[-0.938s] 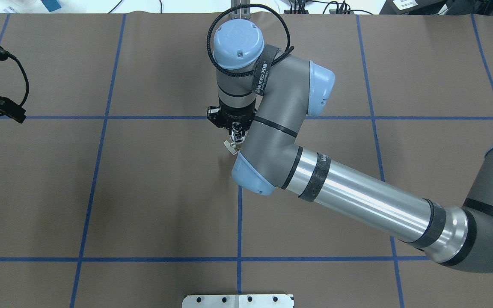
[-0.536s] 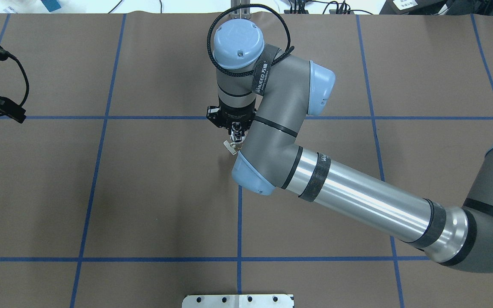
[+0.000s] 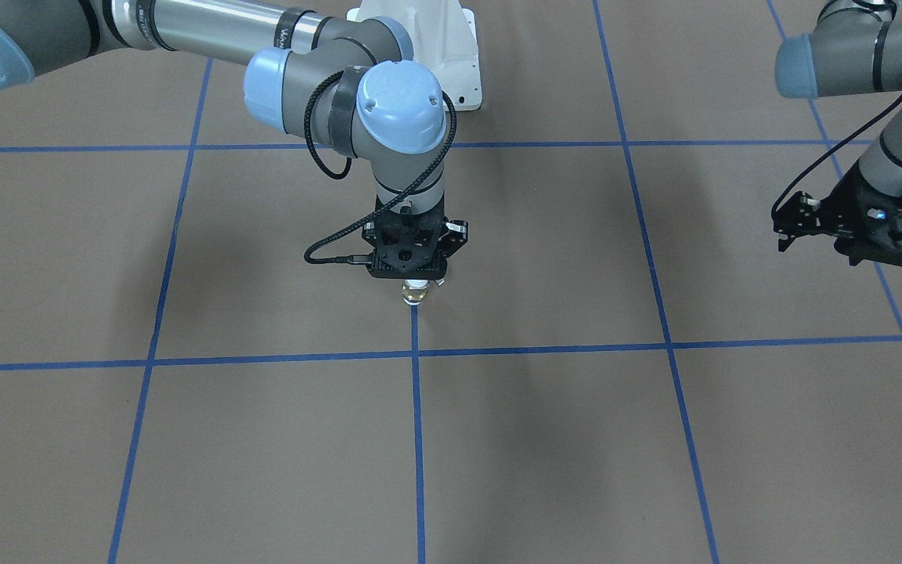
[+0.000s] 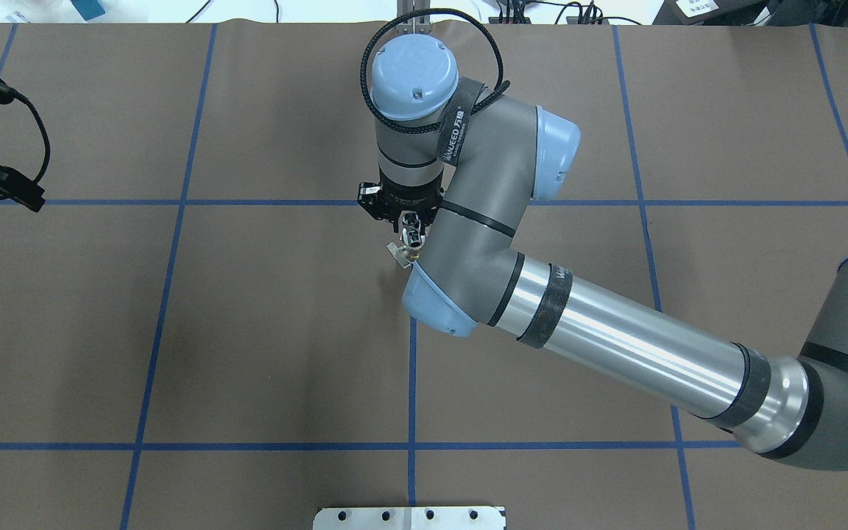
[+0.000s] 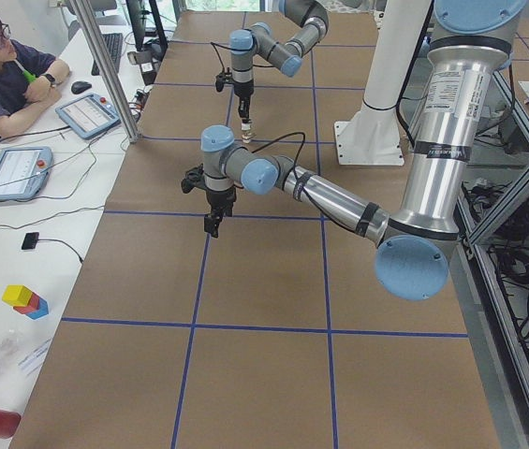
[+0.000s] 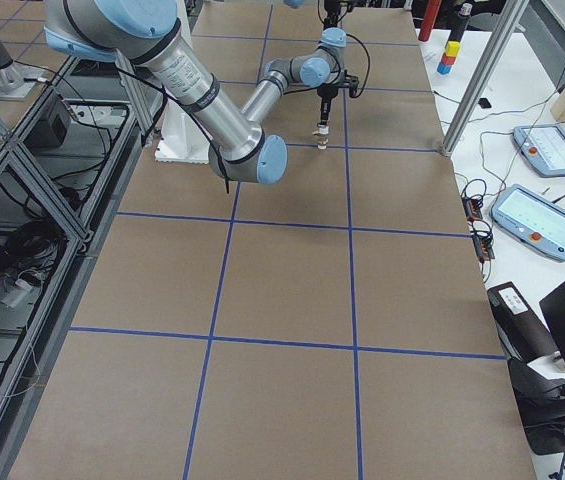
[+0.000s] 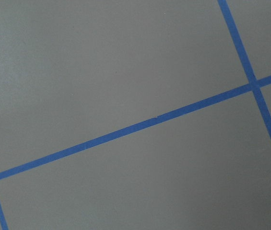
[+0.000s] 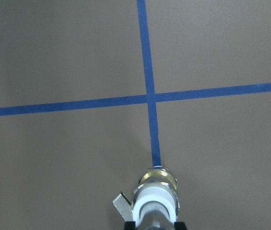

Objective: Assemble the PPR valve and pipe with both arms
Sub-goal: 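Lower the valve onto the fitting and press it down with the right gripper, then open the right gripper and raise it away from the assembly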

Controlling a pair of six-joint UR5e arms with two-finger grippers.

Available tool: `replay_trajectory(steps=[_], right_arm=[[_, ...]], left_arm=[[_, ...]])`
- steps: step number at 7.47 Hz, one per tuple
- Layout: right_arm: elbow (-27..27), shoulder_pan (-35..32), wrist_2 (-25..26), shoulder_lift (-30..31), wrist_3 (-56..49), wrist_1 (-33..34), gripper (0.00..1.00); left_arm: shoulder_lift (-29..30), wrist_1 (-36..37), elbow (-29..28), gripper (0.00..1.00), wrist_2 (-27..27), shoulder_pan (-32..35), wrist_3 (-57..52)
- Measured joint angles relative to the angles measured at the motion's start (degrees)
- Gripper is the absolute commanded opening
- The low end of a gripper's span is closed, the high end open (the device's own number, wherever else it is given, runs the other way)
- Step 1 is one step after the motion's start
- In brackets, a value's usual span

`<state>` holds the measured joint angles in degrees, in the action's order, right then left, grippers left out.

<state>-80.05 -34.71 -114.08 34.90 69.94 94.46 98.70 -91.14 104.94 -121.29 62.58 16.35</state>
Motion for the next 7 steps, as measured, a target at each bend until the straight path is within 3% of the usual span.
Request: replay_trajectory(steps=[1,2,3,6,7], right_arm=[[-0.1,0.0,0.0,0.1,0.2,0.0,0.58],[-0.1,0.0,0.0,0.1,0.4,0.0,0.71],[-0.1,0.0,0.0,0.2,0.6,0.0,0.94],[-1.7,-0.4,-0.5,0.1,0.8,0.9,0.99],[-5.1,-1.5,-1.6,0.1,0.9,3.5,0.99]], left_arm=[[0.0,0.0,0.0,1.0,0.0,0.0,0.0],[0.0,0.0,0.0,1.0,0.0,0.0,0.0],[0.0,0.0,0.0,1.0,0.0,0.0,0.1],[0.0,0.0,0.1,1.0,0.0,0.0,0.1],[0.1,0.0,0.2,1.0,0.0,0.0,0.1]])
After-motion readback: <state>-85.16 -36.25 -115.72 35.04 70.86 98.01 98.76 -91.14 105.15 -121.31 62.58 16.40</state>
